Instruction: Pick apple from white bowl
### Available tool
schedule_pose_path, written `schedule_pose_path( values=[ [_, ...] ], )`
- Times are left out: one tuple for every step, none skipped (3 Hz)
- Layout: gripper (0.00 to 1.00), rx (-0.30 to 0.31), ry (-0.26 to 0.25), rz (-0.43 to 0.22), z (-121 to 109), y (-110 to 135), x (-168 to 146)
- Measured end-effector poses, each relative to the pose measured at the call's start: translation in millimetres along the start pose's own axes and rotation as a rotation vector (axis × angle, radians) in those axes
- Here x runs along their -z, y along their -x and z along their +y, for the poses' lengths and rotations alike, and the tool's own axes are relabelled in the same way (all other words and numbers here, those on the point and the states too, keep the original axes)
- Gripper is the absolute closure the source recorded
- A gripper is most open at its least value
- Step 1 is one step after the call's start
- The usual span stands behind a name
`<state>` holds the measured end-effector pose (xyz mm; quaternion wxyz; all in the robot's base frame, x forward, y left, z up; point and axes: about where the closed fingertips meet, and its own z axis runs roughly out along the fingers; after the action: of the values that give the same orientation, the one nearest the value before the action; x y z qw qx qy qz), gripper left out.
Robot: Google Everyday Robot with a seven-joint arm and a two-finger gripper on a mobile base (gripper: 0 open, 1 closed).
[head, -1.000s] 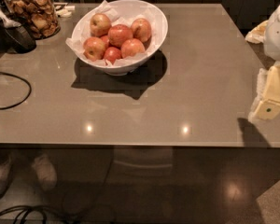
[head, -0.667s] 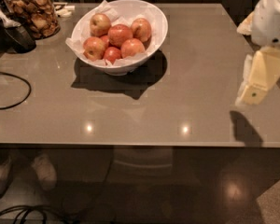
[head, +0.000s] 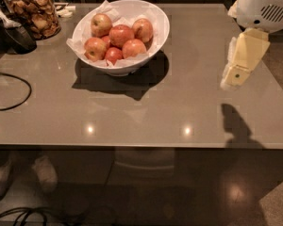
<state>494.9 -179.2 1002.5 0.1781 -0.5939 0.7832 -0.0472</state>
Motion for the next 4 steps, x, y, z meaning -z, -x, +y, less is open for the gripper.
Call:
schedule_pose_path(
  values=[
    [0.00,-0.010,-0.013,-0.006,1,5,-6],
    [0.00,-0.030,0.059,0.003,-33,61,-51],
    [0.00,-0.024,0.052,-0.008,-35,67,-53],
    [0.00,-0.055,0.034,-0.044,-39,83,-54]
  ],
)
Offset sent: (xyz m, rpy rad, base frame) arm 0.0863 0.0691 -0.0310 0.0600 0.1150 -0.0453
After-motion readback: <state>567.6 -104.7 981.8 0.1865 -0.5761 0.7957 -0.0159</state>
